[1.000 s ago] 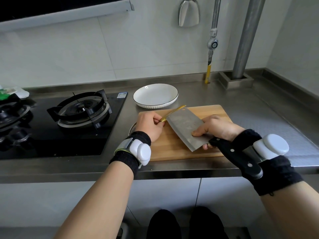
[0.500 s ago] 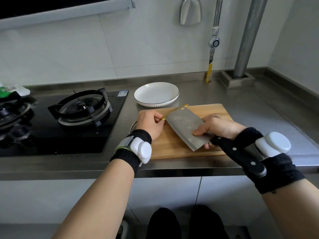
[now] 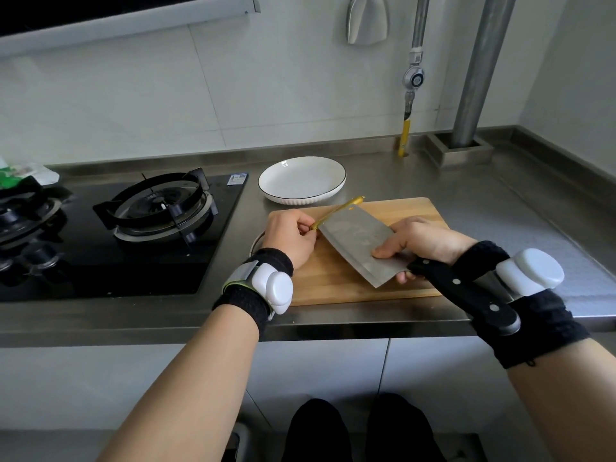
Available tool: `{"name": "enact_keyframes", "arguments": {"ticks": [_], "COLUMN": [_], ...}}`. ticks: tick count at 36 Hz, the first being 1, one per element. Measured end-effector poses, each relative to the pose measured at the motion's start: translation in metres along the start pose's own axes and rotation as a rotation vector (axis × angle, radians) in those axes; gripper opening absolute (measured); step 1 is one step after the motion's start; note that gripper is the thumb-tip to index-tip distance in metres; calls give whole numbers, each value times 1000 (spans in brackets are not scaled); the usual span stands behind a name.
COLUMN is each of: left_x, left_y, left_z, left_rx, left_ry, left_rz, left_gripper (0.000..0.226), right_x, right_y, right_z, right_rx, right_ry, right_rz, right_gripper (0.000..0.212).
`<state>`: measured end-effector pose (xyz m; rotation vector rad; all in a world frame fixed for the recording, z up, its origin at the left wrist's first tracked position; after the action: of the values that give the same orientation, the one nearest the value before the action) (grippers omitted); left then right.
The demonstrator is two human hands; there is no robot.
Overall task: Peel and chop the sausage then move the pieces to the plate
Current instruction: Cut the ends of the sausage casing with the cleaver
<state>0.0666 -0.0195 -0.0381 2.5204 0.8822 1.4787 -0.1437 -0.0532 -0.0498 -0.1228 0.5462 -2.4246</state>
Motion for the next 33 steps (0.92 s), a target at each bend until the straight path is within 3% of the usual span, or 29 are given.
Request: {"name": "enact_keyframes", "arguments": {"ticks": [33], "left_x": [2], "left_y": [2], "left_z": [0], "left_rx": [-43], "left_ry": [-93], "left_rz": [-64], "left_gripper": [14], "right_x": [6], "right_y": [7], "right_z": [-4], "right_rx": [-9], "right_ry": [61], "right_rz": [64], "right_gripper": [24]}}
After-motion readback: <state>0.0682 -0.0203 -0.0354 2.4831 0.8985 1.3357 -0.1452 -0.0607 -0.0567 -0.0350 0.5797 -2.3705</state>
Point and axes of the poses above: each hand's wrist, its own y-axis towards the middle knuckle, its own x-axis out of the back of the hand, z = x × y, the point moved 8 cm from there along y, towards the middle knuckle, and after that the axes turned 12 degrees about y, right-handed, at the moved point
